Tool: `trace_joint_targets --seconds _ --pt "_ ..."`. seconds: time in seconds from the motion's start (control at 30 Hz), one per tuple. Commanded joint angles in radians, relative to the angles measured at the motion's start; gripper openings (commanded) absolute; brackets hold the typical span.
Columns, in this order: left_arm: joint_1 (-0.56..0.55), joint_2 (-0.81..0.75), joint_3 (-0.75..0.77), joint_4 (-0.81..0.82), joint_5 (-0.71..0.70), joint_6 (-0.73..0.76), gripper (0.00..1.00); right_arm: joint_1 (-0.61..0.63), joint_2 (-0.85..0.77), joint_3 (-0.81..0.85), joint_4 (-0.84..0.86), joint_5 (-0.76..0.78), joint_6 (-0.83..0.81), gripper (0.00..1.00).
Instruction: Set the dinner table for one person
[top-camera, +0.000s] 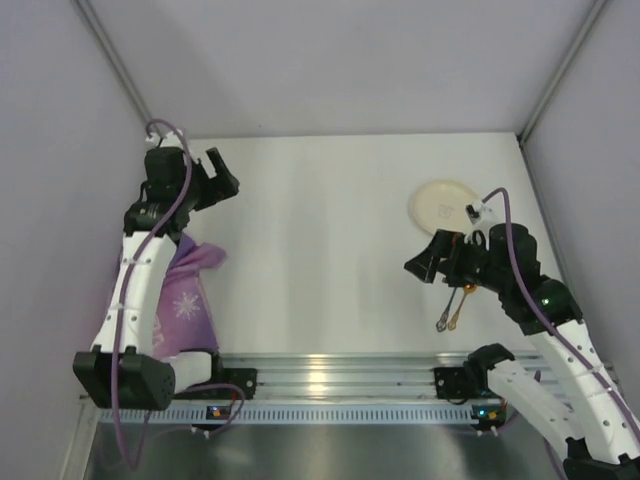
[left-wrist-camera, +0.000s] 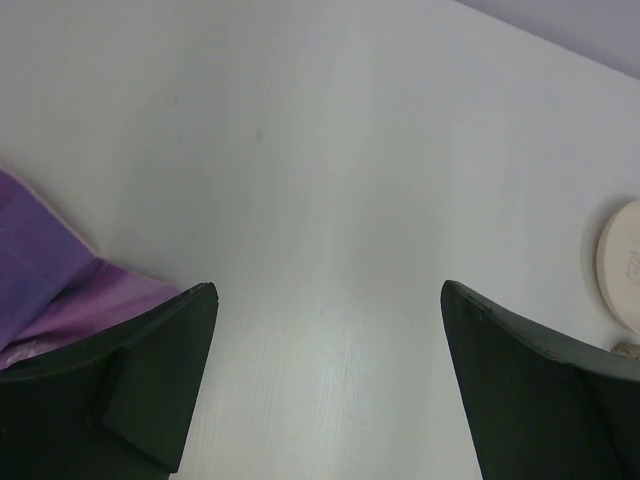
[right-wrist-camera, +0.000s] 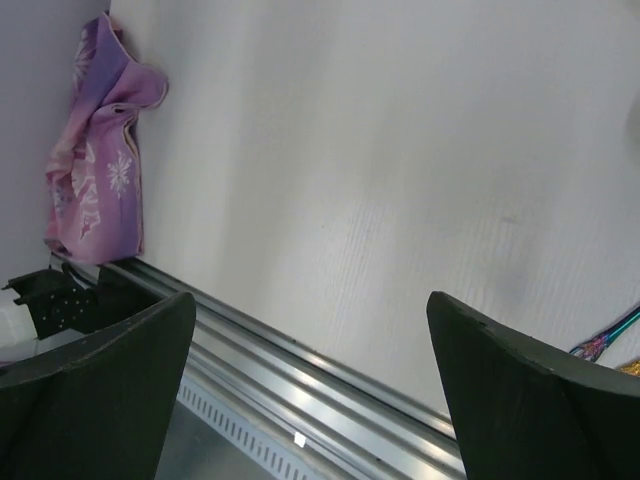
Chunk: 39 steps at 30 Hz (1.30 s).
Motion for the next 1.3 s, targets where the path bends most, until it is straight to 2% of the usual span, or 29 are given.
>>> trace_joint_targets --seconds 0.0,0.03,0.1,0.2,0.23,0.33,0.43,0.63,0.77,1.0,1.27 --pt "0.001 -0.195 -0.061 0.004 -0.247 -0.111 0.98 0.014 -0.049 0.013 -0.018 0.008 -0.015 1.00" --pt "0.002 -0.213 -0.105 0.013 -0.240 -0.151 0.98 0.014 -0.065 0.001 -0.021 0.013 -0.014 1.00" --pt "0.004 -0.222 -0.141 0.042 -0.127 -0.115 0.98 0.014 -0.076 -0.022 -0.018 0.014 -0.010 1.00" --pt "0.002 -0.154 -0.100 -0.104 -0.249 -0.214 0.98 0.015 -0.073 -0.038 -0.020 0.016 -0.018 1.00" --pt "0.002 -0.132 -0.075 -0.204 -0.295 -0.225 0.98 0.014 -0.073 -0.051 -0.018 0.019 -0.020 1.00" --pt "0.002 -0.059 -0.075 -0.347 -0.404 -0.214 0.98 0.037 -0.059 -0.081 -0.011 0.053 -0.026 1.00" --pt "0.002 -0.014 -0.118 -0.410 -0.423 -0.213 0.98 0.076 -0.022 -0.093 -0.004 0.053 -0.035 1.00" --pt "0.002 -0.026 -0.249 -0.352 -0.312 -0.213 0.98 0.135 0.042 -0.070 -0.008 0.047 -0.046 1.00" --pt "0.001 0.030 -0.285 -0.317 -0.288 -0.196 0.98 0.156 0.085 -0.064 -0.003 0.048 -0.050 1.00" --pt "-0.007 0.127 -0.331 -0.242 -0.297 -0.156 0.96 0.159 0.131 -0.007 -0.017 0.070 -0.081 1.00" --pt "-0.005 0.284 -0.279 -0.212 -0.350 -0.101 0.95 0.158 0.130 0.042 -0.058 0.070 -0.046 1.00"
